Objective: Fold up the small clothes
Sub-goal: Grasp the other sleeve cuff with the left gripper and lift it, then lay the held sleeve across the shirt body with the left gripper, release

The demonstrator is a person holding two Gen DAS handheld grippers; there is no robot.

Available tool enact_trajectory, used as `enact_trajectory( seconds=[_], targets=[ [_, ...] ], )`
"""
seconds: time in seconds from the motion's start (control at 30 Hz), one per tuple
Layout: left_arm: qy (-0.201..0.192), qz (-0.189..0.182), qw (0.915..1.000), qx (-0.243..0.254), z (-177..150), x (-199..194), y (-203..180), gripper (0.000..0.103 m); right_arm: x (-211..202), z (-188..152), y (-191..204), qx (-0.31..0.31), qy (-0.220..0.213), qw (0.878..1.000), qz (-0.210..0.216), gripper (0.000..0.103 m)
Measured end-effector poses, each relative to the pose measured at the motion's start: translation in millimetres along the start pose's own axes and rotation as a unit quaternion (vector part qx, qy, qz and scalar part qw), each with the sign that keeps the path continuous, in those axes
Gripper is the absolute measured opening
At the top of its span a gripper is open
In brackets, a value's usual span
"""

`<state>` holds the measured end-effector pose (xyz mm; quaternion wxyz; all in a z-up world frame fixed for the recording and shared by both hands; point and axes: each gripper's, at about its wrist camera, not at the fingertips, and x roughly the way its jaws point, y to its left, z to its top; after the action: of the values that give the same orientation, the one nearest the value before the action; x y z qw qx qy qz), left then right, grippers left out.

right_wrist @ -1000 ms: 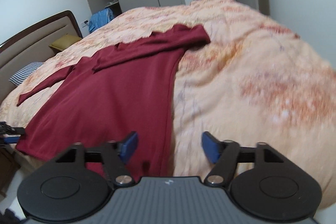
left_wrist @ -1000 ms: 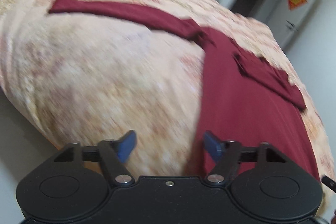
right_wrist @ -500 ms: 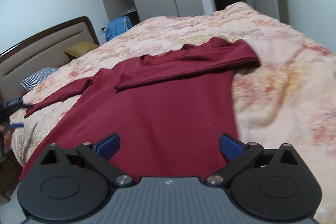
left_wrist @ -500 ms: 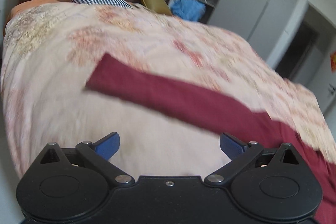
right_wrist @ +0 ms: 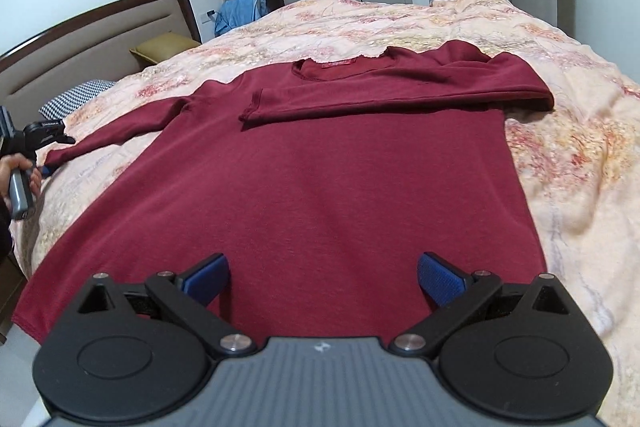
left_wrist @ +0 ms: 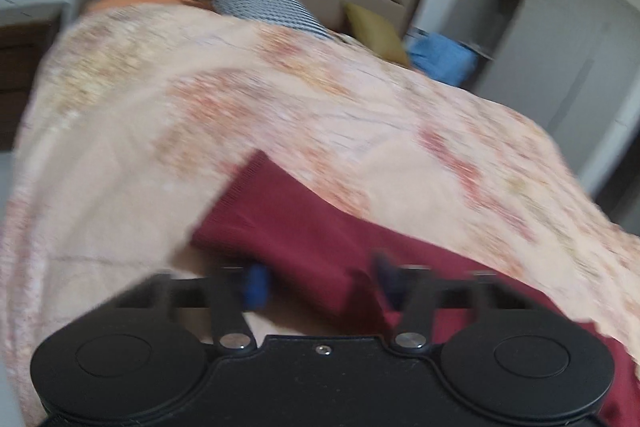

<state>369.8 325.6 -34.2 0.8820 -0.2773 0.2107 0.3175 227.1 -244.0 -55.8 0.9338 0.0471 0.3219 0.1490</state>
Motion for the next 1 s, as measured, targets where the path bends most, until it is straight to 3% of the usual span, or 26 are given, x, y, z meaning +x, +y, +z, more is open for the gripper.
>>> enact_trajectory(
  seconds=[0.03, 0.17, 0.37, 0.6, 0.83, 1.0],
  targets=[
    [-0.001, 0.008, 0.9999, -0.007, 3, 4, 1, 0.017, 2, 0, 1, -0.004, 0.001, 1.000, -0.002, 0.103],
    [-0.011, 0.004, 0.9988, -0.047, 12, 8, 7, 0.006, 4, 2, 3, -0.017, 0.000, 1.000, -0.003, 0.103],
    [-0.094, -0.007, 0.9953, -0.021, 31, -25, 2, 0.004, 4, 4, -1, -0.013, -0.002, 1.000, 0.001, 0.103],
    [-0.081, -0.005, 0.9966, 0.014, 39, -20, -7, 0.004, 8, 4, -4, -0.007, -0.008, 1.000, 0.004, 0.103],
    [-0.118, -0.082, 0.9873, 0.069, 55, -69, -64, 0.004, 3, 5, -10, 0.006, -0.018, 1.000, 0.013, 0.103],
    [-0.132, -0.179, 0.9658, 0.134, 55, -124, -133, 0.005, -4, 2, -18, 0.023, -0.032, 0.999, 0.017, 0.103]
  ],
)
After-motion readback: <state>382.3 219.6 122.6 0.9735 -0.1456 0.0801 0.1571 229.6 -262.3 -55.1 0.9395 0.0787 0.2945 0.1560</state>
